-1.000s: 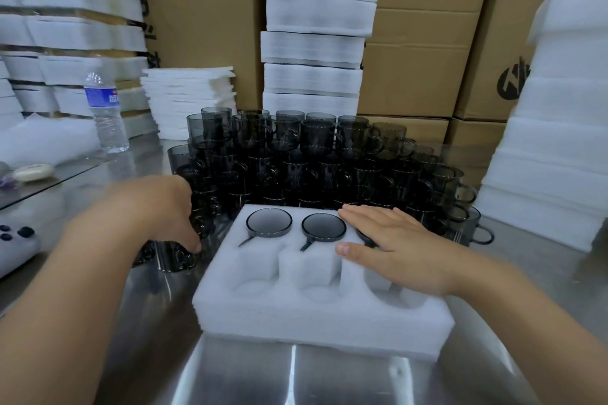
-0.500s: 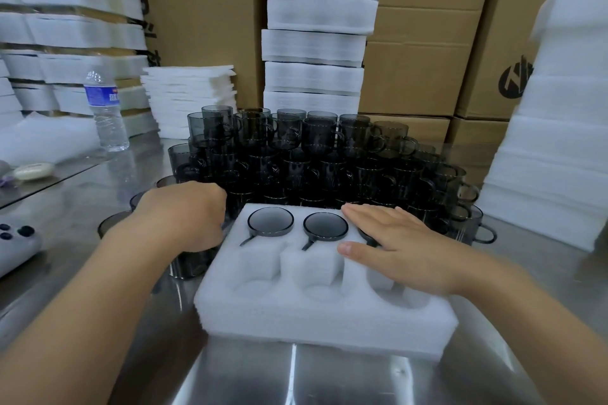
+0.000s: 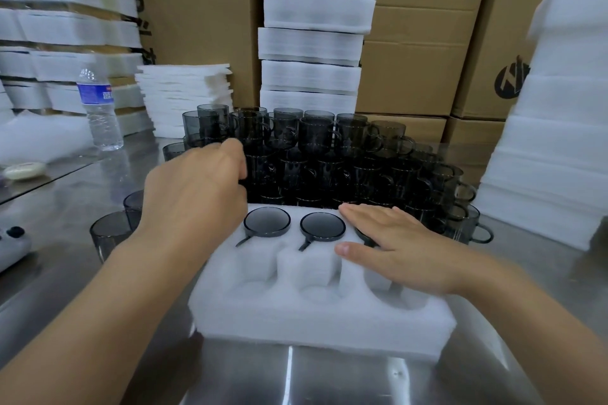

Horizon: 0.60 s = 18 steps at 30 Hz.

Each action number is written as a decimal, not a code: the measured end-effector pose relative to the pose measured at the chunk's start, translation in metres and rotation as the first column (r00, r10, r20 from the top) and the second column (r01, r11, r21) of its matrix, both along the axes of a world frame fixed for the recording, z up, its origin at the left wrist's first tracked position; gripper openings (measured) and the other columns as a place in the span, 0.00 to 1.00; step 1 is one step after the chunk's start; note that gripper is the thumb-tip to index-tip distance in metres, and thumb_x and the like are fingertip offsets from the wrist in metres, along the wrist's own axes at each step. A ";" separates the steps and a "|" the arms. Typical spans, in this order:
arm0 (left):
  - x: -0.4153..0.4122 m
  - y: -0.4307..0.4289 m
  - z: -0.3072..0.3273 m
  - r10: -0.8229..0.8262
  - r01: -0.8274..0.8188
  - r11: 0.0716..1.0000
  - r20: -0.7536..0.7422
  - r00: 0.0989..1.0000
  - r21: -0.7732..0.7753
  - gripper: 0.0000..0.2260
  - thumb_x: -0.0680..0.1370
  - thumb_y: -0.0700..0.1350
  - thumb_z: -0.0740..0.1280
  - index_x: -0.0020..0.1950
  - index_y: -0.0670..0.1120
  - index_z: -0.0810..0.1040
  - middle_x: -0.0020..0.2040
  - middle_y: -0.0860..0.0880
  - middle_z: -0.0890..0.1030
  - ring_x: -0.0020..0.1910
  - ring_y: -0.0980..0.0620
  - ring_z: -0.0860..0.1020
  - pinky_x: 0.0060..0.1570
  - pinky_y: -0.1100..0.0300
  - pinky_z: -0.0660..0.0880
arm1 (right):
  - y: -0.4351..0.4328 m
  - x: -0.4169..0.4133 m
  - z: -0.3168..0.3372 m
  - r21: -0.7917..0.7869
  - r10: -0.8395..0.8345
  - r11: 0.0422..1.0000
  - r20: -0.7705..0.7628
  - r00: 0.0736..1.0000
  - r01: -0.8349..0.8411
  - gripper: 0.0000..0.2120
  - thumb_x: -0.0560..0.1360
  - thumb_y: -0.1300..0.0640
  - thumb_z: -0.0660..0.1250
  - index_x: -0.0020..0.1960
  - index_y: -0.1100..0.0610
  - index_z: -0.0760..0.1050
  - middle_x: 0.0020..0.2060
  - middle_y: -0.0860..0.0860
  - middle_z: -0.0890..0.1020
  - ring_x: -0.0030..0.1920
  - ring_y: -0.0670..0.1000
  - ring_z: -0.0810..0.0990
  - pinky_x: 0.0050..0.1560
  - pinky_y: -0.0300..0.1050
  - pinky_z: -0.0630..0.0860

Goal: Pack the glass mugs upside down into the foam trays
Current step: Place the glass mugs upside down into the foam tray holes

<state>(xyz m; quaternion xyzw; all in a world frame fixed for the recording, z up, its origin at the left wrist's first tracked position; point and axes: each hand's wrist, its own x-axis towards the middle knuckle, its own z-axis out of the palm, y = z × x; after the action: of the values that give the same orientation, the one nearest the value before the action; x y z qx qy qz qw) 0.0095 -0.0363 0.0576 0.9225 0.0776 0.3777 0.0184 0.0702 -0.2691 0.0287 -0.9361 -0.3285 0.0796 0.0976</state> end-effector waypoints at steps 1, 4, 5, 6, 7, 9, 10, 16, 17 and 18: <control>-0.001 -0.003 0.000 -0.064 0.063 0.998 0.068 0.996 0.008 0.10 0.72 0.36 0.65 0.42 0.51 0.70 0.36 0.54 0.73 0.37 0.50 0.67 0.27 0.61 0.54 | 0.000 0.001 0.000 0.010 0.004 1.000 -0.001 1.000 -0.004 0.36 0.74 0.31 0.46 0.77 0.43 0.41 0.76 0.36 0.44 0.74 0.37 0.40 0.74 0.43 0.34; -0.003 -0.015 0.001 -0.272 0.267 0.962 0.130 0.953 0.054 0.12 0.66 0.31 0.69 0.36 0.48 0.75 0.34 0.53 0.77 0.35 0.48 0.72 0.30 0.68 0.56 | 0.000 0.004 0.001 0.130 -0.002 0.991 -0.040 0.999 0.007 0.39 0.69 0.29 0.49 0.77 0.42 0.50 0.75 0.35 0.53 0.72 0.35 0.48 0.75 0.45 0.41; -0.003 -0.018 -0.001 -0.332 0.326 0.943 0.140 0.933 0.060 0.12 0.65 0.30 0.71 0.35 0.48 0.76 0.33 0.53 0.78 0.34 0.47 0.74 0.30 0.67 0.59 | 0.000 0.005 0.002 0.235 -0.022 0.971 -0.073 0.997 0.039 0.38 0.68 0.29 0.51 0.75 0.41 0.55 0.73 0.35 0.59 0.71 0.35 0.54 0.75 0.45 0.49; -0.002 -0.022 -0.004 -0.387 0.383 0.922 0.152 0.909 0.061 0.12 0.65 0.31 0.71 0.35 0.48 0.77 0.34 0.54 0.78 0.34 0.48 0.75 0.30 0.65 0.63 | 0.001 0.005 0.002 0.358 -0.043 0.930 -0.111 0.993 0.080 0.35 0.69 0.29 0.54 0.73 0.41 0.61 0.69 0.34 0.65 0.69 0.34 0.61 0.73 0.42 0.58; -0.001 -0.026 -0.007 -0.441 0.438 0.897 0.168 0.881 0.057 0.11 0.66 0.32 0.70 0.35 0.48 0.77 0.34 0.54 0.79 0.35 0.49 0.75 0.31 0.61 0.67 | 0.001 0.005 0.002 0.474 -0.052 0.873 -0.142 0.989 0.114 0.30 0.70 0.31 0.57 0.70 0.40 0.66 0.65 0.32 0.71 0.64 0.32 0.68 0.66 0.36 0.66; 0.004 -0.031 -0.015 -0.542 0.541 0.838 0.205 0.815 0.064 0.10 0.67 0.33 0.70 0.36 0.48 0.76 0.36 0.54 0.79 0.37 0.50 0.76 0.35 0.52 0.73 | 0.003 0.005 0.002 0.639 -0.056 0.756 -0.156 0.986 0.144 0.20 0.72 0.36 0.61 0.62 0.37 0.73 0.55 0.30 0.77 0.55 0.28 0.73 0.51 0.27 0.70; 0.006 -0.033 -0.019 -0.584 0.581 0.810 0.211 0.784 0.085 0.11 0.67 0.32 0.71 0.36 0.47 0.77 0.37 0.54 0.80 0.38 0.49 0.76 0.36 0.50 0.73 | 0.004 0.006 0.002 0.696 -0.052 0.702 -0.161 0.986 0.151 0.15 0.73 0.38 0.62 0.58 0.36 0.75 0.52 0.32 0.80 0.53 0.29 0.75 0.48 0.27 0.71; 0.012 -0.033 -0.025 -0.727 0.712 0.685 0.201 0.657 0.154 0.12 0.65 0.31 0.74 0.36 0.46 0.77 0.41 0.54 0.81 0.44 0.53 0.74 0.38 0.49 0.70 | 0.015 -0.001 0.002 0.889 0.084 0.334 -0.360 0.929 0.314 0.11 0.72 0.44 0.68 0.52 0.46 0.79 0.52 0.46 0.82 0.46 0.49 0.85 0.40 0.39 0.79; 0.013 -0.033 -0.026 -0.738 0.722 0.673 0.199 0.645 0.160 0.12 0.65 0.31 0.74 0.35 0.46 0.77 0.41 0.54 0.82 0.44 0.53 0.74 0.38 0.49 0.70 | 0.015 -0.002 0.003 0.895 0.087 0.316 -0.359 0.929 0.316 0.14 0.68 0.42 0.69 0.51 0.46 0.80 0.51 0.47 0.83 0.46 0.50 0.85 0.40 0.39 0.80; 0.013 -0.033 -0.026 -0.747 0.729 0.664 0.192 0.636 0.166 0.12 0.65 0.31 0.74 0.35 0.46 0.78 0.41 0.54 0.82 0.44 0.54 0.74 0.37 0.48 0.70 | 0.015 -0.003 0.003 0.898 0.081 0.313 -0.350 0.933 0.310 0.18 0.64 0.38 0.69 0.49 0.46 0.80 0.50 0.47 0.83 0.45 0.51 0.85 0.40 0.40 0.80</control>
<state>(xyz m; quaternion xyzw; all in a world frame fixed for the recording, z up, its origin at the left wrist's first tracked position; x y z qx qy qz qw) 0.0230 -0.0696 0.0317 0.8197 -0.3225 0.4501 0.1468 0.0671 -0.2536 0.0315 -0.6956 -0.2226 0.0222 0.6827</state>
